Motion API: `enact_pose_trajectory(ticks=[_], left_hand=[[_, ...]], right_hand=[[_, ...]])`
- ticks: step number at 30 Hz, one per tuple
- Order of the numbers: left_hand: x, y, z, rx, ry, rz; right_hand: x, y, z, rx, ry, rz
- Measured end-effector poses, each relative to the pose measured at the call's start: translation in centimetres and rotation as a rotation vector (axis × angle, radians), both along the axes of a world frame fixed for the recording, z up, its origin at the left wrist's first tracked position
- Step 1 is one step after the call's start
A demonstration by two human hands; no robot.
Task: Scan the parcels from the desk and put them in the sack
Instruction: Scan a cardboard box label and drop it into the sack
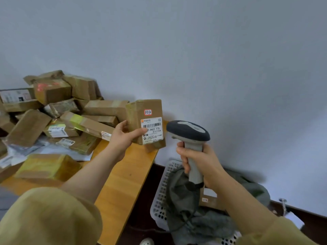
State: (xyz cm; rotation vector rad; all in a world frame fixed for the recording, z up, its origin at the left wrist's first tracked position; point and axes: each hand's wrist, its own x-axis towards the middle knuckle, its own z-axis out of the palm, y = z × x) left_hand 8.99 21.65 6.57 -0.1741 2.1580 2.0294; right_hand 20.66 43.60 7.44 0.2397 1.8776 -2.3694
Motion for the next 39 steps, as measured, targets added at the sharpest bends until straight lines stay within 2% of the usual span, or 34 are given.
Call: enact_pose_trajectory(ticks=[6,11,21,39], left_hand=[[-0.5,-1.7,0.4,0.011,0.02,-0.029],[-1.9,-3.2,0.2,-0.014,0.044,-0.006],[-2.9,-4.5,-0.6,-0.004,0.059,-0.02],[-4.8,-4.2,-1.3,-0.032,0.044,-0.031]], right_hand=[[1.2,-1.6,0.7,-0.028,-0.025,0.036],[1.4,-3.1,1.4,0.159,-0.015,0.041],[0.7,-4.5,2.3,0.233,-0.056,0.029],[-1.7,-4.2,2.1,0.199,-0.127,0.02]])
